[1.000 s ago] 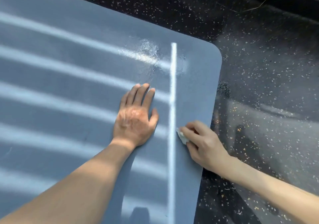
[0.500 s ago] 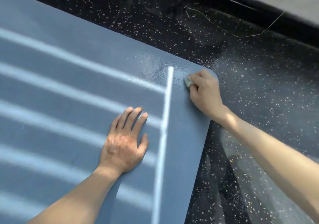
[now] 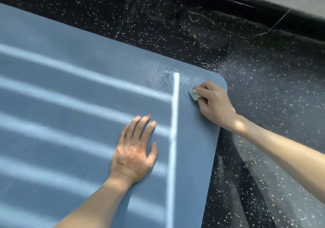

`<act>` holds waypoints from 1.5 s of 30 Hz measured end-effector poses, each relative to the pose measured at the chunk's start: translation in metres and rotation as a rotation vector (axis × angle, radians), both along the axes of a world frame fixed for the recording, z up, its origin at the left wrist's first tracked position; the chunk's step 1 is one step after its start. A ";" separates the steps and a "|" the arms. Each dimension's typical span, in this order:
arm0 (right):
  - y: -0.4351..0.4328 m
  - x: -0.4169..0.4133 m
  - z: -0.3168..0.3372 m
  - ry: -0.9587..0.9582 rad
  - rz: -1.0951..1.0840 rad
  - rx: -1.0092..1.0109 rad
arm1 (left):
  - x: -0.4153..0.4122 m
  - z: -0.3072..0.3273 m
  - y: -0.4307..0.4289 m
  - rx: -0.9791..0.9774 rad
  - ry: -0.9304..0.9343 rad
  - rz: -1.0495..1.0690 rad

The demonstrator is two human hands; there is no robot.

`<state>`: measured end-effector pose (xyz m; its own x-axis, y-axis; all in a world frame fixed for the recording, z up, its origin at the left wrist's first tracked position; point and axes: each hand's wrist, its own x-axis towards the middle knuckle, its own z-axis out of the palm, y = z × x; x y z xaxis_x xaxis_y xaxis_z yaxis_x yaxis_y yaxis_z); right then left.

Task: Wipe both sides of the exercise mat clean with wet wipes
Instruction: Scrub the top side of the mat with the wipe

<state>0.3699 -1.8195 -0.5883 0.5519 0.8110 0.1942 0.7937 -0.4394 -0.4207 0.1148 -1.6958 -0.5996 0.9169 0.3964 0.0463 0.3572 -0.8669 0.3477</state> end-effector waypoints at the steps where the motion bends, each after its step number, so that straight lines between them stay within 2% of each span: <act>1: 0.004 0.013 0.005 0.017 -0.037 0.000 | 0.000 0.000 0.000 0.000 0.000 0.002; 3: 0.017 0.044 0.010 -0.025 -0.233 0.053 | 0.000 0.002 0.000 -0.015 -0.007 -0.002; 5: 0.015 0.040 0.011 -0.018 -0.312 0.070 | 0.001 0.004 0.003 -0.021 -0.011 -0.006; 8: -0.021 -0.006 0.001 0.026 -0.194 0.016 | 0.003 0.004 0.002 -0.021 -0.009 -0.012; 10: -0.030 0.003 0.008 0.061 -0.136 0.000 | 0.004 0.004 0.003 -0.021 -0.010 -0.008; 13: -0.013 0.042 0.015 0.012 -0.308 0.058 | 0.003 0.002 0.002 -0.017 -0.002 -0.011; 15: -0.015 0.022 0.013 0.012 -0.308 0.066 | 0.003 0.002 0.001 -0.018 -0.010 -0.001; 19: -0.056 -0.029 0.013 0.089 -0.044 0.007 | 0.004 0.003 0.001 -0.022 -0.005 -0.001; 24: -0.018 0.041 0.013 -0.050 -0.264 0.024 | 0.003 0.003 0.001 -0.011 -0.002 -0.007; 26: -0.025 0.030 0.008 -0.048 -0.268 0.025 | 0.004 0.003 0.001 -0.009 0.001 -0.007; 30: -0.054 0.002 0.008 -0.023 -0.098 -0.021 | 0.003 0.004 0.002 -0.010 0.008 -0.008; 34: -0.033 0.042 0.016 -0.018 -0.281 -0.039 | 0.003 0.004 0.001 -0.012 -0.004 -0.015; 38: -0.058 -0.010 0.006 0.037 -0.213 -0.035 | 0.004 0.003 0.001 -0.011 -0.021 -0.007; 40: -0.060 -0.009 0.010 0.056 -0.169 -0.040 | 0.004 0.003 0.002 -0.011 -0.025 -0.008; 43: -0.030 0.035 0.015 0.030 -0.305 -0.001 | 0.003 0.002 0.001 -0.005 -0.019 -0.013; 45: -0.027 0.033 0.013 0.008 -0.359 0.021 | 0.003 0.001 0.001 -0.002 -0.021 -0.010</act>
<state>0.4027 -1.8468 -0.5753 0.8027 0.5606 0.2035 0.5867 -0.6808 -0.4385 0.1176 -1.6947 -0.5985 0.9197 0.3871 0.0650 0.3408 -0.8697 0.3571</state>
